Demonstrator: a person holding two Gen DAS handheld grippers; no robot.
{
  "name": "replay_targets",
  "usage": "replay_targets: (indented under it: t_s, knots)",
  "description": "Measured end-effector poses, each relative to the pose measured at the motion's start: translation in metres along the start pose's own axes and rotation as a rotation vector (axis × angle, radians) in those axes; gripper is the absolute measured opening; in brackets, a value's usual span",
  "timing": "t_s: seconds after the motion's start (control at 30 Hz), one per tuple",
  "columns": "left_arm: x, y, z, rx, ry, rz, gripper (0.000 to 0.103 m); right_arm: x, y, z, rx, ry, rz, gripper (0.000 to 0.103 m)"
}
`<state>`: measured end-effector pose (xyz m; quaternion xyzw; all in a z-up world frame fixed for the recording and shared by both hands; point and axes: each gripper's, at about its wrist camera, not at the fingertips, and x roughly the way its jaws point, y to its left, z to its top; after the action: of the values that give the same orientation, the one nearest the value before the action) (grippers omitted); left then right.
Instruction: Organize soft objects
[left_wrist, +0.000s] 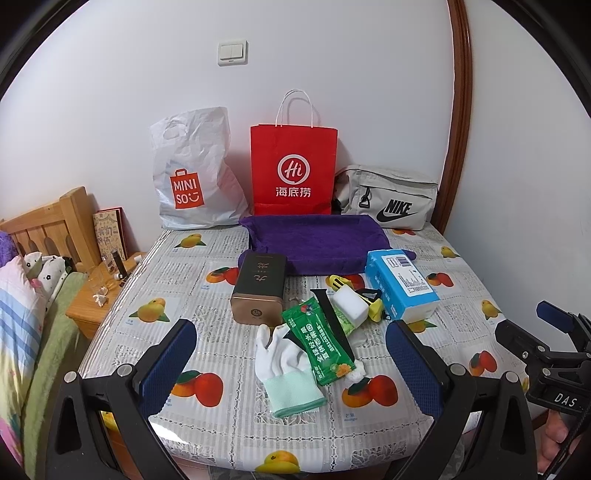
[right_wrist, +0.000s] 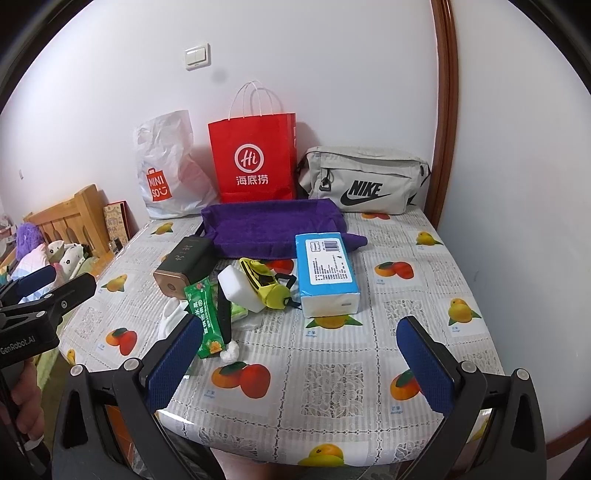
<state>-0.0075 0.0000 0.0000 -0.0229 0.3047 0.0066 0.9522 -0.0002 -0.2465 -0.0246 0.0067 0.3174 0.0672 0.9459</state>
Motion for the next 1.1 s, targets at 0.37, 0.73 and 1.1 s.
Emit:
replay_targets:
  t_s: [0.37,0.73,1.1]
  knots:
    - [-0.0010,0.0005,-0.0004,0.000,-0.001,0.003,0.103,-0.0022,0.0015,0.0005,-0.004,-0.002,0.000,0.103]
    - [-0.0006,0.0005,-0.0001,0.000,-0.001,0.002,0.103,-0.0017,0.0019,0.0002,-0.003,-0.005,0.003,0.103]
    - [-0.0011,0.0016,0.0004,0.000,0.000,0.002,0.103,-0.0041,0.0020,-0.0019,-0.004,-0.012,0.005,0.103]
